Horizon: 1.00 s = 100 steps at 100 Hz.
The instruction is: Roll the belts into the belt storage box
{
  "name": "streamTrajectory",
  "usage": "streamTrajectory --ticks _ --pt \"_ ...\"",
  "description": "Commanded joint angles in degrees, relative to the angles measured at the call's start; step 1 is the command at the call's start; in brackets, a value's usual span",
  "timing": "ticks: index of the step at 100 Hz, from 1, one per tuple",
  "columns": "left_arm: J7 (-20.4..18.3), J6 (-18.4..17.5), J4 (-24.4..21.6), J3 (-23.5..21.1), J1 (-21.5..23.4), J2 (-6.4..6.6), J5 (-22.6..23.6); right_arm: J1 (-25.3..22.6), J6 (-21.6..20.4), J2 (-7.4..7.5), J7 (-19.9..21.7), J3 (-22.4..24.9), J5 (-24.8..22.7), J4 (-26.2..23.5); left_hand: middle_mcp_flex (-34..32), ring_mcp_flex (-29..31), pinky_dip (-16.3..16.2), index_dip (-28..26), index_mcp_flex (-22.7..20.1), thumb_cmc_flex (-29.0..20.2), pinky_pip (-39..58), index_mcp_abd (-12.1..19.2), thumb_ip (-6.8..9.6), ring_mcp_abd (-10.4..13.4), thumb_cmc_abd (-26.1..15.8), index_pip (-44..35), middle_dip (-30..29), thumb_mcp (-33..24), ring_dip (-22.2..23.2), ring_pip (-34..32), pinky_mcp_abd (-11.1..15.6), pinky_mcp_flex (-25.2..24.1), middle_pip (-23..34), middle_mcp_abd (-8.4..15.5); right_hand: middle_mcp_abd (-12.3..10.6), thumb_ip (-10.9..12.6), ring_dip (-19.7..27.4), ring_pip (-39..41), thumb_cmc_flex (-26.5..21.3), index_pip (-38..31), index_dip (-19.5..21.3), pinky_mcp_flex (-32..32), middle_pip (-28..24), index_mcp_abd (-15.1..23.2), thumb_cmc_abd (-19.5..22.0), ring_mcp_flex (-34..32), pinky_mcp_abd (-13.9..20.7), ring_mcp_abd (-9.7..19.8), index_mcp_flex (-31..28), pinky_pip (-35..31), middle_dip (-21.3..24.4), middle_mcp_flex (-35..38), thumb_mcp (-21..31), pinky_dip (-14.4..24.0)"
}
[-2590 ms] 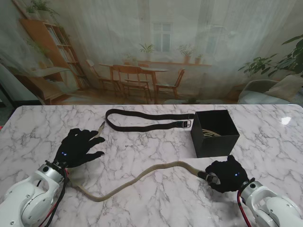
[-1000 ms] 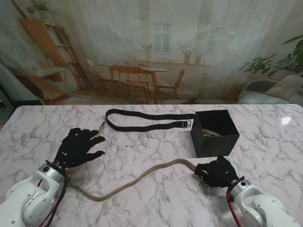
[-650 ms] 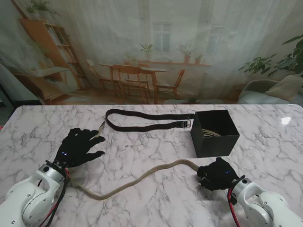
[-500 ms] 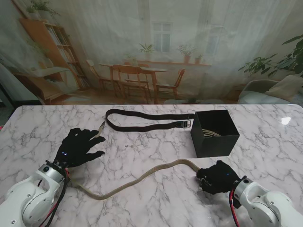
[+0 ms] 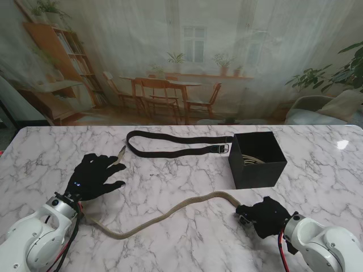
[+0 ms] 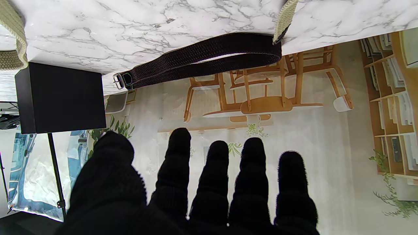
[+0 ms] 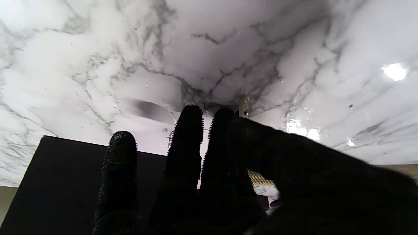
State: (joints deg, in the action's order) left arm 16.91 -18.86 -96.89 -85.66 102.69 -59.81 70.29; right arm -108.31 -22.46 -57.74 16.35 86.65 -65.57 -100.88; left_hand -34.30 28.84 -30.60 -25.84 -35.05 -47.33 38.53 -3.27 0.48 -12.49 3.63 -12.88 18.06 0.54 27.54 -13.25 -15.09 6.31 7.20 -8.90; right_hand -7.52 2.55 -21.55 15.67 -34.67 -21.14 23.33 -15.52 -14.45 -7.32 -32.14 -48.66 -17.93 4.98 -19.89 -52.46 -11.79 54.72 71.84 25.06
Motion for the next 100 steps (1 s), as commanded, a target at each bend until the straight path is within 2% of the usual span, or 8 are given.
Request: streamTrajectory --ticks 1,13,20,26,34,47,76,100 --pt "-0.9 0.1 0.0 0.1 0.1 -0.11 -0.2 -0.4 0.6 0.22 -0.1 -0.2 -1.4 -0.3 1.3 -0.2 -0.4 -0.2 1.5 -1.9 0.7 -1.4 -0.87 -0.5 -2.6 0.7 0.4 1.0 0.3 -0.8 -1.7 -1.0 0.8 -0.3 -4.3 -1.9 0.9 -2.4 -4.2 0.6 2.9 1.1 0.3 0.6 1.2 1.1 1.1 2.1 2.6 1.1 0.1 -2.4 -0.1 0.8" --pt "-0.9 0.0 0.0 0.1 0.0 -0.1 -0.1 0.0 0.6 0.25 -3.2 -0.9 -4.8 0.6 1.2 -0.2 -0.4 -0.2 1.4 -2.0 0.8 -1.4 -0.86 -0.4 -2.6 0.6 0.4 1.0 0.3 -0.8 -1.7 -1.0 0.8 -0.3 -6.7 -4.4 0.2 -0.6 -8.2 -0.7 6.2 -0.6 -2.6 4.8 4.2 -1.6 1.8 3.2 0.0 0.0 -1.5 1.1 -5.1 1.3" --pt "-0.9 0.0 0.0 0.1 0.0 -0.1 -0.1 0.5 0.6 0.25 -7.3 -1.6 -6.9 1.9 1.2 -0.2 -0.3 -0.2 1.5 -2.0 0.8 -1.4 -0.86 -0.5 -2.7 0.6 0.4 1.0 0.3 -0.9 -1.7 -1.0 0.8 -0.3 -6.7 -11.1 -3.9 1.0 -7.6 -4.0 8.2 -2.3 -3.3 7.9 2.1 -4.6 1.5 2.9 -5.1 -1.8 -4.2 6.2 -10.8 1.2" --pt "-0.9 0.0 0.0 0.1 0.0 -0.1 -0.1 0.8 0.5 0.23 -9.2 -2.0 -7.4 2.6 1.2 -0.2 -0.4 -0.2 1.5 -2.0 0.8 -1.4 -0.86 -0.4 -2.7 0.6 0.4 1.0 0.4 -0.9 -1.7 -1.0 0.8 -0.3 -5.0 -13.9 -2.2 2.0 -2.6 -8.0 9.4 -2.5 -1.7 11.7 -0.1 -6.2 0.9 2.0 -9.6 -2.6 -7.2 10.1 -15.6 0.6" --pt "-0.9 0.0 0.0 0.1 0.0 -0.1 -0.1 1.1 0.7 0.16 -11.3 -2.6 -7.3 3.5 1.3 -0.2 -0.4 -0.2 1.4 -2.0 0.8 -1.4 -0.86 -0.4 -2.7 0.6 0.4 1.0 0.3 -0.8 -1.7 -1.0 0.8 -0.3 2.4 -13.0 -4.7 4.0 3.9 -20.6 9.6 -1.9 -7.2 20.2 -0.3 -6.4 -1.7 -3.2 -12.1 -3.2 -10.5 6.4 -16.8 0.9" --pt "-0.9 0.0 0.0 0.1 0.1 -0.1 -0.1 1.3 1.1 0.13 -12.8 -3.0 -7.6 4.1 1.3 -0.2 -0.3 -0.2 1.4 -1.9 0.8 -1.4 -0.87 -0.5 -2.7 0.6 0.4 1.1 0.4 -0.9 -1.7 -1.0 0.8 -0.3 6.9 -14.8 -6.3 4.4 4.7 -33.0 8.4 -1.9 -7.8 28.3 -2.1 -5.0 -2.5 -6.0 -15.9 -3.8 -12.2 1.9 -20.2 2.0" --pt "-0.8 -0.1 0.0 0.1 0.1 -0.1 -0.1 2.4 1.2 -0.09 -17.3 -4.4 -6.6 6.5 1.5 -0.3 -0.3 -0.2 1.4 -1.9 0.8 -1.4 -0.88 -0.5 -2.7 0.6 0.4 1.1 0.3 -0.8 -1.7 -1.1 0.7 -0.4 8.9 -15.5 -5.6 3.5 9.7 -38.9 4.6 -2.8 -5.9 25.3 -2.5 -2.6 -3.1 -7.3 -28.4 -5.0 -10.7 -4.6 -21.8 2.8" --pt "-0.8 -0.2 0.0 0.1 0.1 -0.11 -0.2 4.2 2.2 -0.55 -22.7 -6.5 -4.6 9.6 1.6 -0.4 -0.3 -0.3 1.2 -1.7 0.7 -1.4 -0.9 -0.4 -2.8 0.5 0.4 1.1 0.3 -0.8 -1.6 -1.1 0.7 -0.4 10.3 -15.5 -7.8 9.6 9.7 -42.8 -2.4 -8.6 -7.4 19.4 -2.8 -11.2 -3.5 -8.9 -37.8 -10.1 -6.3 6.3 -18.0 3.8"
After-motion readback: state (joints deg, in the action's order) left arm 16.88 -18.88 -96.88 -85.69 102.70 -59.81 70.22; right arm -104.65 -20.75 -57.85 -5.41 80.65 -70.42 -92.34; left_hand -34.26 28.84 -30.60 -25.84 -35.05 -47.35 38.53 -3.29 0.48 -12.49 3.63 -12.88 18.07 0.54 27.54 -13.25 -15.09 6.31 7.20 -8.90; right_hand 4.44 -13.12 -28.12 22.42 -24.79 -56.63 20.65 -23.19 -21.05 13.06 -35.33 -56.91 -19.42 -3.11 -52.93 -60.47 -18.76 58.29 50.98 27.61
